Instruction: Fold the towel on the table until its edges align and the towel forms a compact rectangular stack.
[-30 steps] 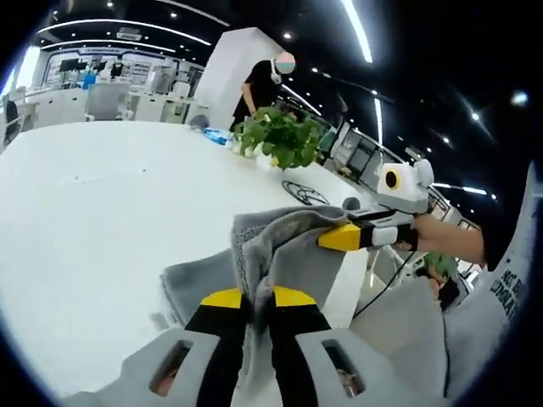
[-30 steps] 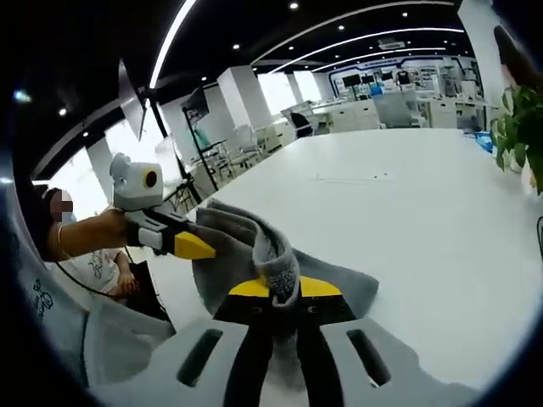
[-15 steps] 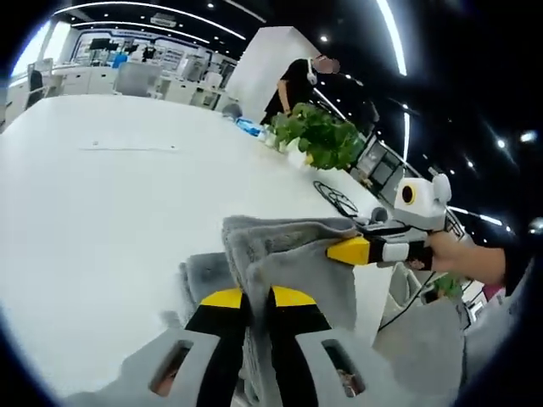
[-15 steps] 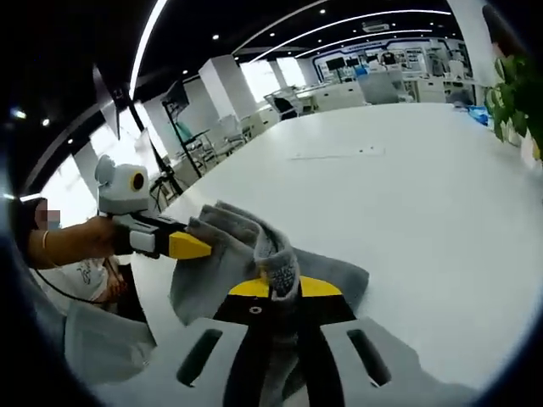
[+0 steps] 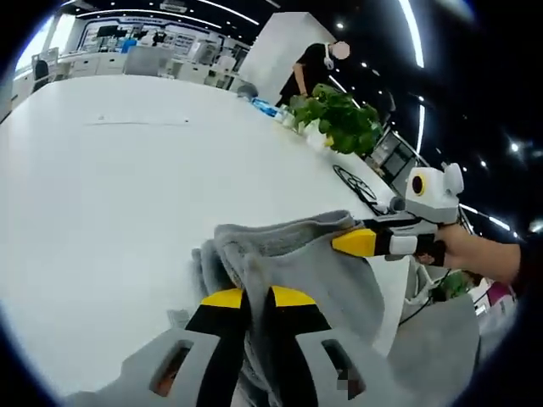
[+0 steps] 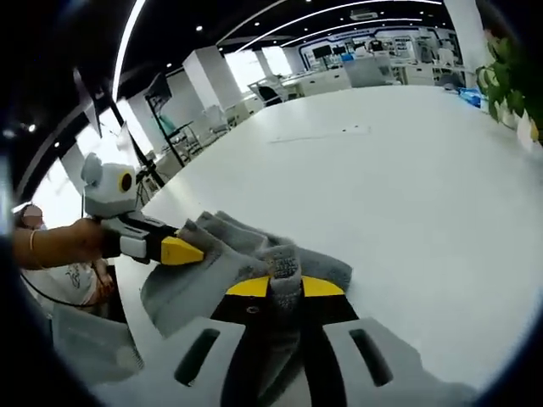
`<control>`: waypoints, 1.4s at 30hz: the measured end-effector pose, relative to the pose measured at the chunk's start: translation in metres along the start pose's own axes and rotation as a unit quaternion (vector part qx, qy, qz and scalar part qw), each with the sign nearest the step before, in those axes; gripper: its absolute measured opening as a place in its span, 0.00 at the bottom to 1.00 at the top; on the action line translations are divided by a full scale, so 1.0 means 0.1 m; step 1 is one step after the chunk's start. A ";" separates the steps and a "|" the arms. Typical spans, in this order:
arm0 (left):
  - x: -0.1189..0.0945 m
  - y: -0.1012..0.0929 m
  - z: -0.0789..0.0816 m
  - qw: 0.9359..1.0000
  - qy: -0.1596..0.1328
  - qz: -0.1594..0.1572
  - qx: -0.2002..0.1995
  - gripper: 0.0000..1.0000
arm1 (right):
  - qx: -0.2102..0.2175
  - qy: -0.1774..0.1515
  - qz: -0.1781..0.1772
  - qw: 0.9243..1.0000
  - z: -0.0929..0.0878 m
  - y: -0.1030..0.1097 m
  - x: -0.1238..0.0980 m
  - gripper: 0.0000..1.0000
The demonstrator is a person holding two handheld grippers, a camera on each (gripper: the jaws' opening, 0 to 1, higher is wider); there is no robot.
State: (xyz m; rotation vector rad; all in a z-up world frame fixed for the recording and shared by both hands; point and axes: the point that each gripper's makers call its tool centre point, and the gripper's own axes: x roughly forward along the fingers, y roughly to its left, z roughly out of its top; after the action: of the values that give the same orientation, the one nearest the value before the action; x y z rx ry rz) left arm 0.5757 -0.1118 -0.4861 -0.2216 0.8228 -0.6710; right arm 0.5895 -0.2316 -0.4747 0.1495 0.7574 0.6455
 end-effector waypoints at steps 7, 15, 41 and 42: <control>0.03 0.09 -0.04 1.000 -0.004 0.022 0.000 0.11 | -0.006 0.005 -0.007 1.000 0.00 -0.04 0.03 0.11; 0.01 0.06 -0.03 0.999 -0.007 0.041 0.029 0.14 | -0.011 0.005 -0.028 1.000 -0.02 -0.16 0.01 0.12; -0.41 0.28 0.16 0.993 -0.058 0.084 0.063 0.21 | 0.003 -0.016 -0.055 0.998 0.00 -0.26 -0.30 0.21; -0.43 0.27 0.16 0.993 -0.057 0.081 0.066 0.22 | -0.001 -0.015 -0.055 0.998 0.01 -0.26 -0.32 0.22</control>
State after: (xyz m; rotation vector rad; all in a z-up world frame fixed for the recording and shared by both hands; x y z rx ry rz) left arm 0.5790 -0.0654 -0.4608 -0.0706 0.6769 -0.5524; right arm 0.5851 -0.2709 -0.4645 0.1144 0.7300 0.5393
